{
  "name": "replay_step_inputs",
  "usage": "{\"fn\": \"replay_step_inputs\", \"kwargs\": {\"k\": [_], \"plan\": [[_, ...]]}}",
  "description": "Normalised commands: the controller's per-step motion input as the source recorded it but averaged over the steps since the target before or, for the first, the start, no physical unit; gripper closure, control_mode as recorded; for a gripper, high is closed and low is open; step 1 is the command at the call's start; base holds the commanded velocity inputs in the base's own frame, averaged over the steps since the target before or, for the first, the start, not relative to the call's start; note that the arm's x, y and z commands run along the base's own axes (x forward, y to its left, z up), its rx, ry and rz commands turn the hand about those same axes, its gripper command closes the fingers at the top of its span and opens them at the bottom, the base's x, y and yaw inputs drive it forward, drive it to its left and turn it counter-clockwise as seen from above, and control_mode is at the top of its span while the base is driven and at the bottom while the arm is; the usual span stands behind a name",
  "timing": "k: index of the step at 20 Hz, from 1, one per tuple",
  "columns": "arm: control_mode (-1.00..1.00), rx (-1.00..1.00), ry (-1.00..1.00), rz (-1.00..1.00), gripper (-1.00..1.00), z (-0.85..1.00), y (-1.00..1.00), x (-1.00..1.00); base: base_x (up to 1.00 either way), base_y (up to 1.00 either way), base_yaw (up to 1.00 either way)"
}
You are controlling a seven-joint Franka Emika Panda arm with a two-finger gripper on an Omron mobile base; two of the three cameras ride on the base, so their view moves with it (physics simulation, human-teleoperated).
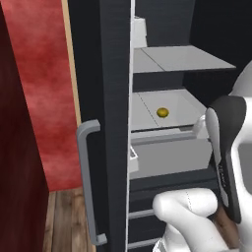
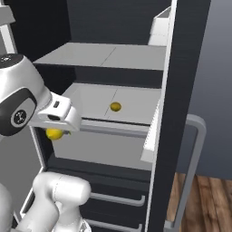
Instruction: Pick lemon from the fridge and place it on the plate on the counter.
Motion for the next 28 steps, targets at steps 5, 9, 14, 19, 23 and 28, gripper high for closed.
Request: {"fn": "replay_step_inputs", "kwargs": {"k": [5,9,14,19,23,28], "plan": [[1.0,0.0,0.0,0.0,1.0,0.0,0.0,0.0,-0.69,0.0,0.0],[1.0,0.0,0.0,0.0,1.0,0.0,0.0,0.0,-0.64,-0.01,0.0],[1.0,0.0,0.0,0.0,1.0,0.0,0.0,0.0,-0.54,0.0,-0.01],[1.0,0.0,0.0,0.0,1.0,0.0,0.0,0.0,-0.49,0.0,0.0],[1.0,0.0,0.0,0.0,1.0,0.0,0.0,0.0,-0.35,0.0,0.0],[1.0,0.0,0.0,0.0,1.0,0.0,0.0,0.0,-0.73,-0.1,-0.16]]}}
